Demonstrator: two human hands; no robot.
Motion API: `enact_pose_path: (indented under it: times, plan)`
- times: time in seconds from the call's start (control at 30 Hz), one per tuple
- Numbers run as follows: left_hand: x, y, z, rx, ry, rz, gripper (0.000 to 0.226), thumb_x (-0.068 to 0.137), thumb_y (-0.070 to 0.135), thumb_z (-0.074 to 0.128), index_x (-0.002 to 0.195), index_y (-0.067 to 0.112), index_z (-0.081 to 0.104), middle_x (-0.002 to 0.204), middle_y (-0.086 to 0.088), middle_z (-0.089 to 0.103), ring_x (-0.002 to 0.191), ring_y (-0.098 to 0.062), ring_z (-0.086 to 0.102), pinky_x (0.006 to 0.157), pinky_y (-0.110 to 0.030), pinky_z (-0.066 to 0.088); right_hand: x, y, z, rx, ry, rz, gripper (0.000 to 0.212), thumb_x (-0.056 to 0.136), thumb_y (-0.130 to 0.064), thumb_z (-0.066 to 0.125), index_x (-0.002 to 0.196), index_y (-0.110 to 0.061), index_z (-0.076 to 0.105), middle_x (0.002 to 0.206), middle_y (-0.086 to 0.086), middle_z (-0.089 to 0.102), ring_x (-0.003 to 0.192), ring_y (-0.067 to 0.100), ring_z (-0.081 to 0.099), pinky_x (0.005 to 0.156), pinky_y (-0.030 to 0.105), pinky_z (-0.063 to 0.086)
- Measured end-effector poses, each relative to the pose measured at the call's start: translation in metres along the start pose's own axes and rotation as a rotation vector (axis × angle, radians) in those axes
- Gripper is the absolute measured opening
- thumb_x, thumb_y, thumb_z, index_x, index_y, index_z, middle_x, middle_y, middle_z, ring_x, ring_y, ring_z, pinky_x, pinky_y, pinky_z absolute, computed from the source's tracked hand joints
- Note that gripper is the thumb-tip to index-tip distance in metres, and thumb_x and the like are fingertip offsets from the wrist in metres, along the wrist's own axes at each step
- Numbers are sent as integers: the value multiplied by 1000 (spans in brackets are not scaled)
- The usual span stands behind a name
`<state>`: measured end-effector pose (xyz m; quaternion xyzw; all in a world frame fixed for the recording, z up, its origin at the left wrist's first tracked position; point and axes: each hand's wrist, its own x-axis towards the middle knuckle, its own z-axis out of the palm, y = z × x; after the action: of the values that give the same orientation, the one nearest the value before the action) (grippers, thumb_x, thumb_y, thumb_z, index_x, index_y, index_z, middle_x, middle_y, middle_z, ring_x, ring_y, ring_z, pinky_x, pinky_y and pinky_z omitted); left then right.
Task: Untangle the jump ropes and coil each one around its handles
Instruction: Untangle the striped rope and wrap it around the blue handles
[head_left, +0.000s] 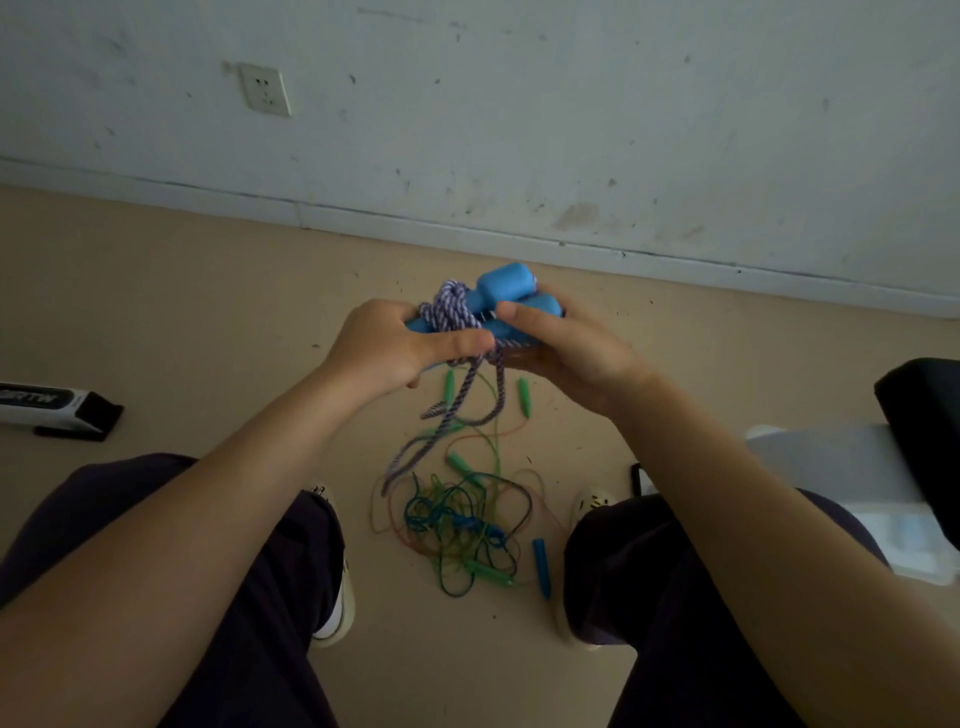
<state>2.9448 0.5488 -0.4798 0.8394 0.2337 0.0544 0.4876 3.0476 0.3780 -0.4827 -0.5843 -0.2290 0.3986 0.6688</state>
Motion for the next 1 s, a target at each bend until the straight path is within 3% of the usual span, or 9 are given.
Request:
enact_pose_path:
  times: [0.1,0.2,0.27,0.4,0.57,0.67,0.83,1.0]
  plan:
    - [3,-2,-1,-122,71,-15,64,50,74,79,66,14,66,44,6,56,40,-3,51,46,-16,41,-2,8,13,-2,-49,-20,26,95,-16,58,117,-3,58,97,9,67,90,26,64,87,37,55]
    - [6,-5,-1,-111,154,-49,54,65,66,78,68,13,69,41,6,55,39,-4,50,50,-21,42,0,16,24,-137,60,13,13,97,-18,59,102,-6,59,67,0,49,57,12,48,65,32,49]
    - [10,-8,-6,-109,240,-89,52,69,65,77,66,14,69,44,3,55,38,-5,48,52,-25,42,0,16,26,-299,107,30,14,100,-21,54,94,-11,60,56,-7,38,47,8,35,50,25,36]
    - [14,-14,-16,-108,311,-148,61,67,70,76,72,10,71,52,-3,58,46,-12,52,53,-26,41,0,10,33,-708,137,-60,28,98,-27,57,72,-18,56,49,-13,40,44,1,36,50,20,31]
    - [15,-18,-18,3,224,-135,84,44,88,64,73,9,71,52,-5,62,51,-16,57,57,-29,45,-7,-3,27,-938,92,-168,31,98,-25,58,76,-2,54,61,-6,39,53,5,36,54,25,31]
    - [16,-18,-16,165,70,-114,80,47,90,66,71,14,70,55,-4,66,52,-17,61,57,-29,45,-8,-7,17,-1017,128,-279,30,96,-24,60,80,2,57,63,-1,44,59,12,39,58,34,33]
    - [10,-9,-7,360,-229,-48,94,35,92,56,79,9,70,56,-6,66,54,-19,61,60,-30,45,-5,-15,5,-1010,233,-380,36,87,-29,71,72,2,63,60,13,53,55,10,41,50,24,28]
    - [6,-3,-9,463,-352,78,84,33,90,59,67,13,63,56,-4,62,51,-17,61,56,-28,42,6,-6,1,-989,199,-370,40,77,-34,79,66,1,63,56,8,52,54,9,41,49,24,29]
